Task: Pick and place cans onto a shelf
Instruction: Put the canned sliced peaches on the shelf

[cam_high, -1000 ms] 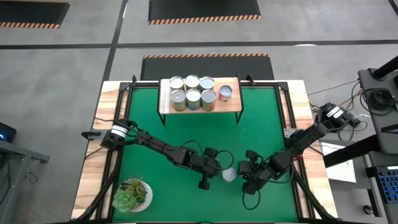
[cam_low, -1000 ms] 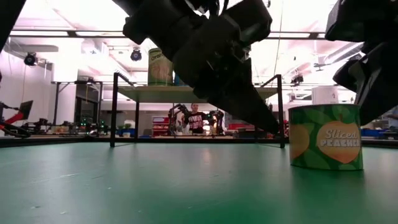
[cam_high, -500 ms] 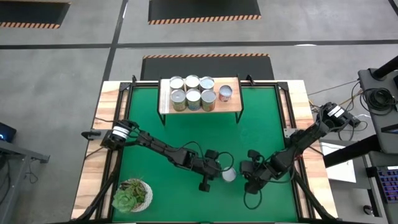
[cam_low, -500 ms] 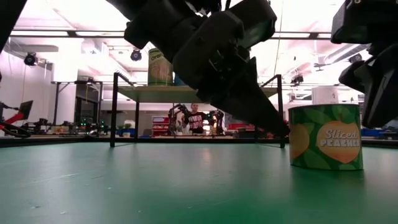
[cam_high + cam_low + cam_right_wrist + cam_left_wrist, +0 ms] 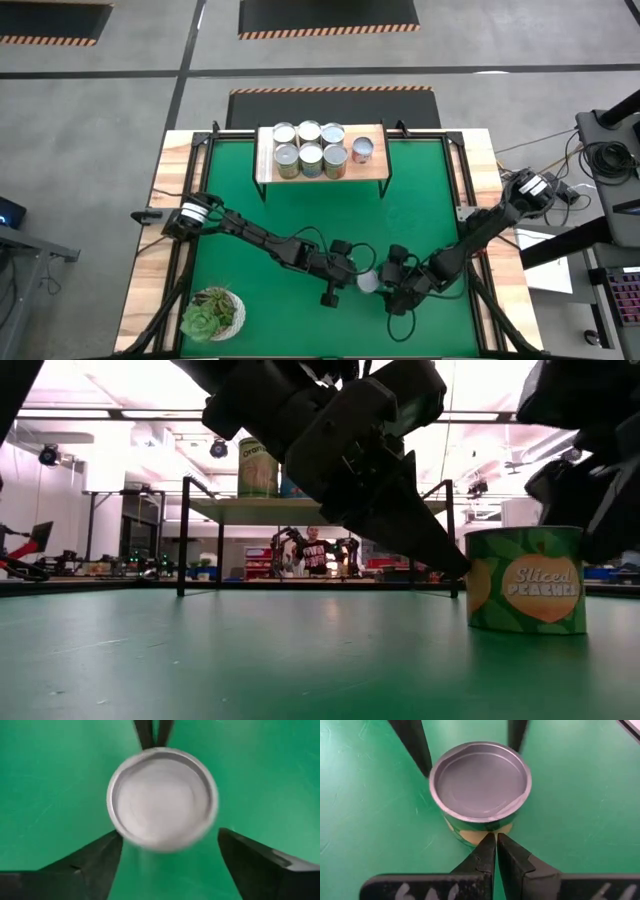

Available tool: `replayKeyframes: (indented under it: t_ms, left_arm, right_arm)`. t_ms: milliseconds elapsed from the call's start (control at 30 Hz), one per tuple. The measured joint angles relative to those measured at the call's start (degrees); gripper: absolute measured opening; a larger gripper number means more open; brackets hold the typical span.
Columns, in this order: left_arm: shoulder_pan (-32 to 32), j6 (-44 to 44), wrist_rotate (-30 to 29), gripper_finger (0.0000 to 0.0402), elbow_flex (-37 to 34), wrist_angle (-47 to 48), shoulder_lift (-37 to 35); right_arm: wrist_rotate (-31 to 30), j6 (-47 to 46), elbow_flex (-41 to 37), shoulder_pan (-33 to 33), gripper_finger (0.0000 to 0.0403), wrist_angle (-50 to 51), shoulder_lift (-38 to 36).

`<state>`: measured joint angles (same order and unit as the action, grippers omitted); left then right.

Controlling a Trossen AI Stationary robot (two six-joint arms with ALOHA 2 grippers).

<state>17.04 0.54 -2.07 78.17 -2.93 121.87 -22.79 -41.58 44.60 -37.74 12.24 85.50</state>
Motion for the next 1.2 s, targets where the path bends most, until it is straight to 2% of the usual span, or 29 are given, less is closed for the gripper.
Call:
replayKeyframes:
  t_ms: [133, 267, 633, 733, 1000, 1200]
  left_arm:
    - [0.00, 0.00, -0.24, 0.0000, 0.00, -0.23, 0.02]
    - [0.00, 0.00, -0.27, 0.0000, 0.00, -0.17, 0.02]
    - [0.04, -0.43, -0.36, 0.0000, -0.06, -1.06, 0.02]
    - [0.38, -2.83, -0.33, 0.0000, -0.09, -1.52, -0.63]
    - [1.07, -11.72, -0.39, 0.0000, -0.95, 5.55, -10.67]
    - [0.81, -15.58, -1.92, 0.0000, -8.55, 5.56, -24.85]
  right_arm:
    - [-0.63, 5.69, 0.00, 0.33, 0.0348, -6.39, 4.24]
    - [-2.01, 8.78, 0.00, 0.27, 0.0352, -10.02, 6.67]
    - [-2.10, 10.47, -0.07, 0.37, 0.0261, -7.12, 2.81]
    - [-0.90, 12.20, -0.11, 0.62, 0.0256, -6.17, 0.33]
    - [-1.21, 15.36, -0.09, 4.07, 0.0272, -1.58, -12.25]
    - [-1.38, 18.78, -0.04, 10.36, 0.0273, 0.85, -20.97]
